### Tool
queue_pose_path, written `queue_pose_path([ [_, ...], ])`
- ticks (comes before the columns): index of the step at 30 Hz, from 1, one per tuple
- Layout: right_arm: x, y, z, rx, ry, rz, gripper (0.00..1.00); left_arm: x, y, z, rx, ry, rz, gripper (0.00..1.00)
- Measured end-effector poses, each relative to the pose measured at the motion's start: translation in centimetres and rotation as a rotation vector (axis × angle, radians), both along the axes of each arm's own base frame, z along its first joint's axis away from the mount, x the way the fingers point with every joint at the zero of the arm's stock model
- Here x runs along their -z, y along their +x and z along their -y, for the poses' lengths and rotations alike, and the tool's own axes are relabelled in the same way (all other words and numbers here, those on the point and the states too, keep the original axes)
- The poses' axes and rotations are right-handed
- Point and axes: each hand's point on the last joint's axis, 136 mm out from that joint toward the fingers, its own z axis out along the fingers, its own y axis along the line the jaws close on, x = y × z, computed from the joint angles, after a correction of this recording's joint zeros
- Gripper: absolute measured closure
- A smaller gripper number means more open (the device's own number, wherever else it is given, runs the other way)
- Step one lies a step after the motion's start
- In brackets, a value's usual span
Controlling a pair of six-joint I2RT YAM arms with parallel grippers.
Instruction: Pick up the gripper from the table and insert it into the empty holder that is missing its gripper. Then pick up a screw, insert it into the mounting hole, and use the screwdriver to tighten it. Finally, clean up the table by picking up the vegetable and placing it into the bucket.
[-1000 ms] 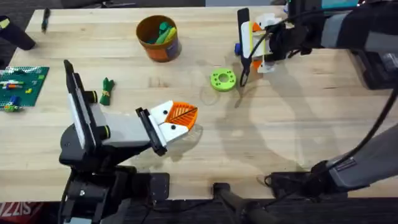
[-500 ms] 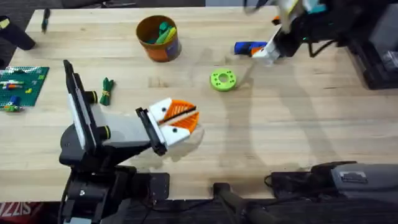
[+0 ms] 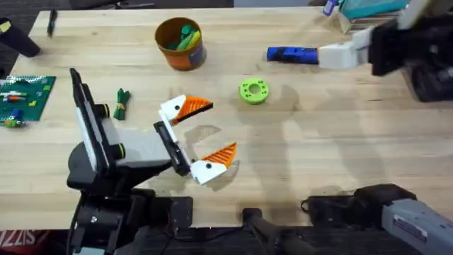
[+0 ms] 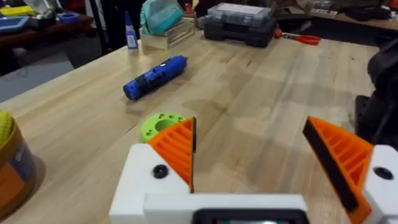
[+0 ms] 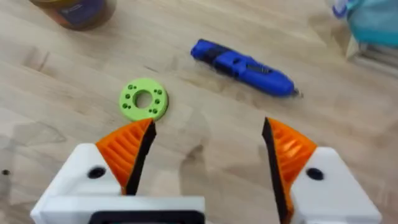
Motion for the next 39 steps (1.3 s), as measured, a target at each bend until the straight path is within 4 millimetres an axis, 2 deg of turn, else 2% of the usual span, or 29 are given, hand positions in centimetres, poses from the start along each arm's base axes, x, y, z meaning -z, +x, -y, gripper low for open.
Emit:
queue_pose_path([
  [6, -1.1, -3.5, 1.0, 0.100, 0.059, -0.015, 0.008, -0.4, 1.8, -1.4, -0.147, -0.044, -0.091, 0.016],
  [9, -1.9, -4.4, 1.1, 0.116, 0.076, 0.011, 0.008, -2.6, 2.0, -2.2, -0.218, -0.056, -0.109, 0.015],
  [13, -2.7, -5.0, 1.2, 0.123, 0.090, 0.043, 0.008, -6.7, 1.2, -3.6, -0.321, -0.055, -0.140, 0.015],
  [16, -2.8, -5.0, 1.3, 0.127, 0.091, 0.046, 0.008, -8.8, 0.7, -4.7, -0.398, -0.025, -0.210, 0.015],
  [22, -2.8, -5.0, 1.3, 0.131, 0.094, 0.044, 0.007, -10.9, 1.3, -6.6, -0.510, 0.140, -0.395, 0.015],
  [26, -2.8, -5.0, 1.3, 0.132, 0.096, 0.044, 0.008, -11.4, 2.6, -7.9, -0.573, 0.265, -0.539, 0.015],
  [31, -2.8, -5.0, 1.3, 0.133, 0.096, 0.044, 0.008, -11.7, 5.5, -8.5, -0.600, 0.356, -0.653, 0.015],
  [35, -2.8, -5.0, 1.3, 0.132, 0.096, 0.044, 0.008, -9.8, 7.2, -8.9, -0.617, 0.415, -0.734, 0.015],
  [39, -2.8, -5.0, 1.3, 0.132, 0.096, 0.043, 0.009, -7.3, 8.2, -10.8, -0.707, 0.524, -0.810, 0.015],
])
